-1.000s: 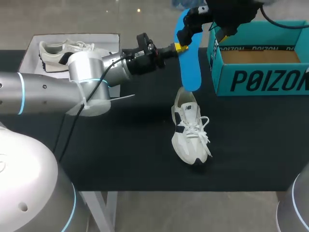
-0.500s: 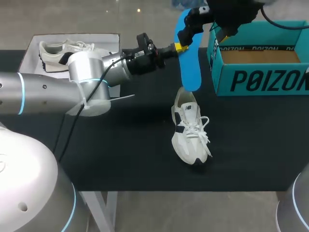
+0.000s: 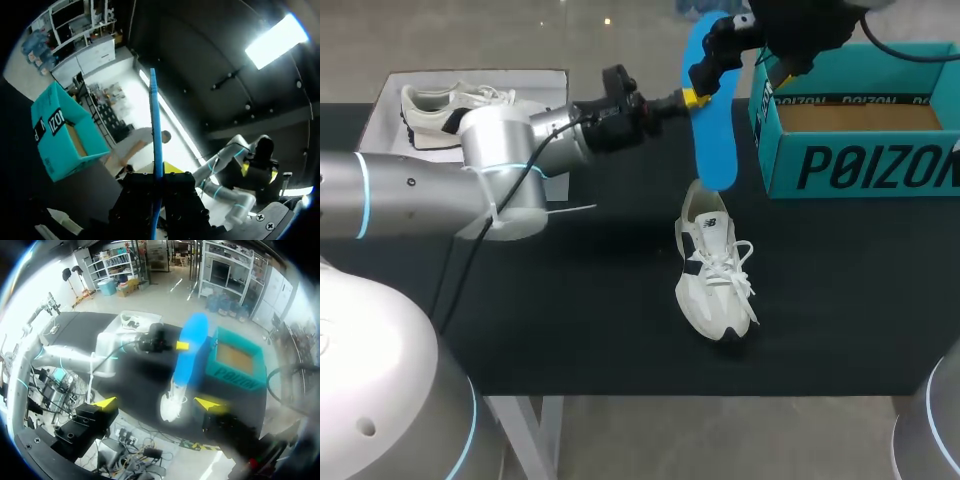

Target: Take the shoe out of the shoebox, open the shoe tongue, remove and reinsert the insole, then place the shoe into the shoebox

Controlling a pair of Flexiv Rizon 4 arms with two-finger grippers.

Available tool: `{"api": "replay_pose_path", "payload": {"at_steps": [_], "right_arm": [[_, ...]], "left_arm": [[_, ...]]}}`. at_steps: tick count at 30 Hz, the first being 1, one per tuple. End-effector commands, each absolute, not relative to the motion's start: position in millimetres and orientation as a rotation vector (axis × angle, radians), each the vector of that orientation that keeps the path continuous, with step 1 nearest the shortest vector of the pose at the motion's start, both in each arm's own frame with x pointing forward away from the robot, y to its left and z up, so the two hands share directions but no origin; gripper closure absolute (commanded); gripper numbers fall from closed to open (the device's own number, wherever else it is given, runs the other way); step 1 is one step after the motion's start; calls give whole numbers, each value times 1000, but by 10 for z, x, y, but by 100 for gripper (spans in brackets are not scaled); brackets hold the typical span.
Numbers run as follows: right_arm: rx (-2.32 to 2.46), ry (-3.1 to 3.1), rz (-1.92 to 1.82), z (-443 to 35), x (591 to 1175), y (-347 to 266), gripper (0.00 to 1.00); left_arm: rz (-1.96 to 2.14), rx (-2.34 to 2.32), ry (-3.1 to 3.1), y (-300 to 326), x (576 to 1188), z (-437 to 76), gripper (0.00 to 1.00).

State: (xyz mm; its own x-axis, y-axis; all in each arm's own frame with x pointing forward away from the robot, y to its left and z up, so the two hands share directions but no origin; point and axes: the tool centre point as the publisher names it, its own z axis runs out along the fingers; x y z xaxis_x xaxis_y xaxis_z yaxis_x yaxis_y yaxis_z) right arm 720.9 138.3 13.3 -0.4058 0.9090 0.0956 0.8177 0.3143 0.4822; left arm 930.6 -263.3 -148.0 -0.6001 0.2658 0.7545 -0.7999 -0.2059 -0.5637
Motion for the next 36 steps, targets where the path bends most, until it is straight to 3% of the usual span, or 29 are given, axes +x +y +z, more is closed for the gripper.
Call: {"api": "replay_pose_path", "payload": {"at_steps": [1,18,36], "right_arm": [[1590,2385,692,133,7222,1395,0],[1590,2385,692,133,7222,1395,0],[1590,2385,692,133,7222,1395,0]], "left_arm": [[2055,344,-1570,-2522,9190,-1444,100],[2060,65,-2159,-2494,8747,-1447,100],[2060,65,-2159,-2494,8747,-1447,100]]}}
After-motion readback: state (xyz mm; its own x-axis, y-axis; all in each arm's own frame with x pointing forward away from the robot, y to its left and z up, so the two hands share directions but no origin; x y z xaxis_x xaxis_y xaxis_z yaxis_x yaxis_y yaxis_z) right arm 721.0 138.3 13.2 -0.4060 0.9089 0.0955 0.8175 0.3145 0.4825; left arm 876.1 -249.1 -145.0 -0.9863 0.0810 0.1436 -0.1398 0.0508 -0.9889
